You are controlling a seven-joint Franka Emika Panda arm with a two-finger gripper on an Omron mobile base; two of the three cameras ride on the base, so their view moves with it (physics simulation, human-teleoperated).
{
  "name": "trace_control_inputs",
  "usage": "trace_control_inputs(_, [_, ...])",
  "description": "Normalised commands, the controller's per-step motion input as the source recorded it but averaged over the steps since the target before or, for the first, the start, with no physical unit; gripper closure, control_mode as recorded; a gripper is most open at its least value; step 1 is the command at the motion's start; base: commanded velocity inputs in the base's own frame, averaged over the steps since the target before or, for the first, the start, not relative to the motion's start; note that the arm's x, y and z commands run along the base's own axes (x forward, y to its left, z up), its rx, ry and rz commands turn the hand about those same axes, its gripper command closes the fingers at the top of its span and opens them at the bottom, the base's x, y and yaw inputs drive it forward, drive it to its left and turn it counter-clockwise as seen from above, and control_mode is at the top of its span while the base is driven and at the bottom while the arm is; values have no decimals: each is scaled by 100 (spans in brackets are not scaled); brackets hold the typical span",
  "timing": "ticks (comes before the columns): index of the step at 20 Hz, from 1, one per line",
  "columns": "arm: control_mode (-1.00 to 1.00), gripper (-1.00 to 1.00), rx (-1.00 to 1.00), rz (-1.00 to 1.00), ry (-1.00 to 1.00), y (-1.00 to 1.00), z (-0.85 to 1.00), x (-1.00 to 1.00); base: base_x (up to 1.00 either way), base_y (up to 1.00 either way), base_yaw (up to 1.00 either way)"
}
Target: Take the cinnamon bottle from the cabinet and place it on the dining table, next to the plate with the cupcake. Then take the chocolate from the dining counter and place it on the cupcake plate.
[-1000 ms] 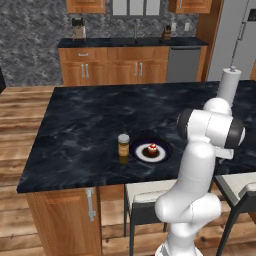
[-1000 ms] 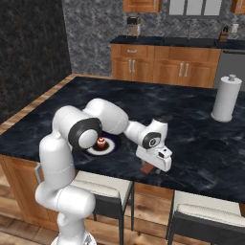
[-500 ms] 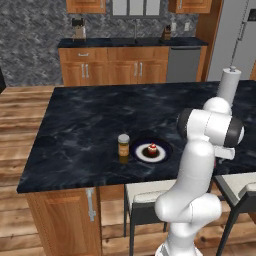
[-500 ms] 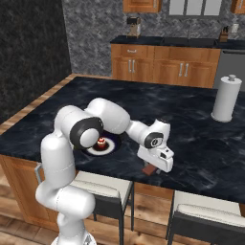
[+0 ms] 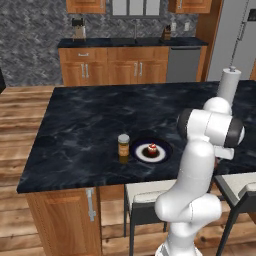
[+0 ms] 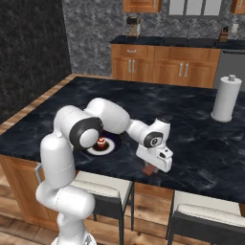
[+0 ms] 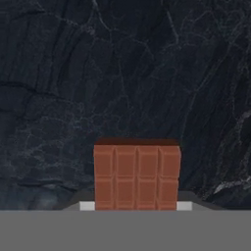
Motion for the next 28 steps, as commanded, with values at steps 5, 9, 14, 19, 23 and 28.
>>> trace_control_inputs(5, [-100,100,5,4,0,37,41,0,0,0,0])
trace_control_inputs(9, [-100,100,0,18,0,95,38,0,0,0,0])
trace_control_inputs(14, [-100,100,0,35,0,100,34,0,0,0,0])
trace_control_inputs(19, [-100,100,0,47,10,90,19,9,0,0,0])
trace_control_inputs(23, [-100,100,0,46,5,96,30,8,0,0,0])
trace_control_inputs(28, [-100,100,0,47,10,67,9,35,0,0,0])
